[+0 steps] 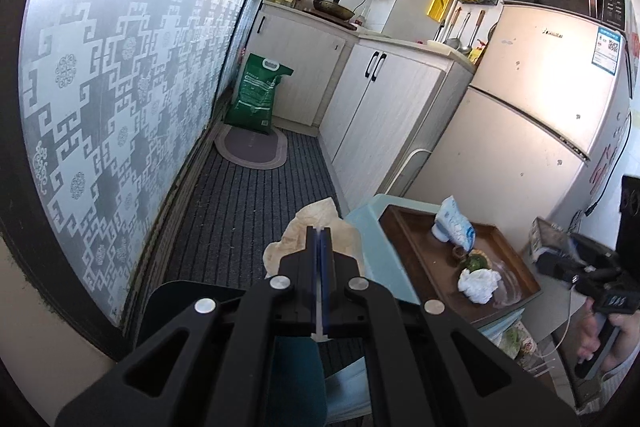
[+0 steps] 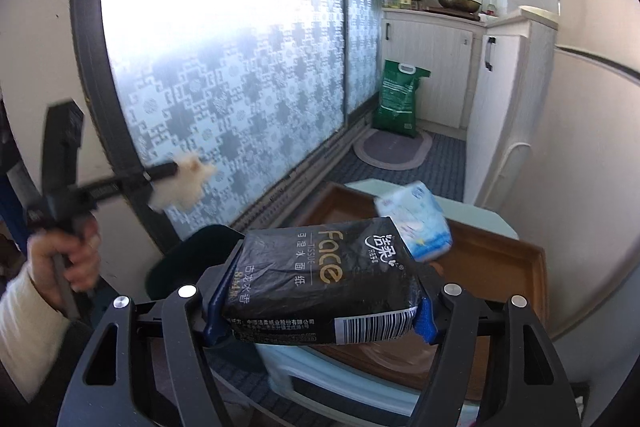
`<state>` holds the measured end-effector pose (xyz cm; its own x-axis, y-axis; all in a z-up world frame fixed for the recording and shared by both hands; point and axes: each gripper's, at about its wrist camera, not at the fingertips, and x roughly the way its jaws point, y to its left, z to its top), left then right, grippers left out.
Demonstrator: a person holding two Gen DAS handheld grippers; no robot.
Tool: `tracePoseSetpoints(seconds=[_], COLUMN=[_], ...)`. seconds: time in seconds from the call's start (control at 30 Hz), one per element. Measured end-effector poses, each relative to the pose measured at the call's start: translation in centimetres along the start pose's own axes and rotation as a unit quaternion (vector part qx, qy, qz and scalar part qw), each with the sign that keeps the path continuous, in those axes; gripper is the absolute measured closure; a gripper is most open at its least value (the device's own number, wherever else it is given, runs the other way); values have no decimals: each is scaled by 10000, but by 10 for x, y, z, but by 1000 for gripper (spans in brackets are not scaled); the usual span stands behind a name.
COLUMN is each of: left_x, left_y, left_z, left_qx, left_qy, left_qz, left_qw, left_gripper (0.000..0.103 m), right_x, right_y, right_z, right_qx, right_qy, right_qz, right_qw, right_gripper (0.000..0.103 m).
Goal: Collect trash
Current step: 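Carry both items to the teal bin while the left gripper opens, dropping the tissue, then lower the black pack into the teal bin and open the right gripper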
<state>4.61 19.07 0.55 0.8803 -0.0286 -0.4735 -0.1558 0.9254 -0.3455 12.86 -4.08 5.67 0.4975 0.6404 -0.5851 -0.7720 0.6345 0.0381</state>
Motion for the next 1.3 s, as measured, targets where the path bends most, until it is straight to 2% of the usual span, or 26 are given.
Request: tracePoseSetpoints(seconds=[0.17, 0.37, 0.53, 0.7, 0.87, 0.9, 0.93, 0.97, 1.0, 1.1, 1.3], left_x=[9, 23, 31, 37, 50, 51, 50, 47, 44, 34, -1], left_y=[17, 50, 66, 73, 69, 68, 68, 66, 64, 58, 38], left_z=[-15, -32, -48, -60, -72, -72, -72, -70, -69, -62, -43], left_qx=[200, -88, -142, -111, 79, 101, 146, 210, 260, 243, 424], left_qy=[433, 1105, 1553, 1845, 2178, 2191, 2138, 2036, 1926, 1694, 819], left_qz=[421, 631, 867, 974, 1273, 1286, 1305, 1369, 1416, 1302, 1167], left_qw=[9980, 9918, 9839, 9779, 9676, 9671, 9680, 9692, 9707, 9766, 9889], left_gripper=[101, 101, 101, 101, 101, 100, 92, 82, 65, 75, 76], right_x=[22, 81, 113, 126, 134, 135, 136, 138, 139, 140, 144], right_y=[43, 81, 97, 98, 98, 98, 98, 98, 99, 103, 107], right_z=[24, 31, 26, 25, 22, 21, 20, 19, 18, 17, 15], right_qx=[5, 108, 274, 507, 519, 515, 539, 574, 576, 454, 297], right_qy=[154, 754, 1042, 1235, 1371, 1422, 1457, 1498, 1524, 1556, 1603], right_qz=[172, 435, 595, 693, 662, 649, 663, 693, 704, 603, 548], right_qw=[9997, 9961, 9924, 9886, 9870, 9864, 9856, 9846, 9841, 9849, 9851], right_gripper=[32, 32, 32, 32, 32, 32, 31, 31, 31, 31, 31])
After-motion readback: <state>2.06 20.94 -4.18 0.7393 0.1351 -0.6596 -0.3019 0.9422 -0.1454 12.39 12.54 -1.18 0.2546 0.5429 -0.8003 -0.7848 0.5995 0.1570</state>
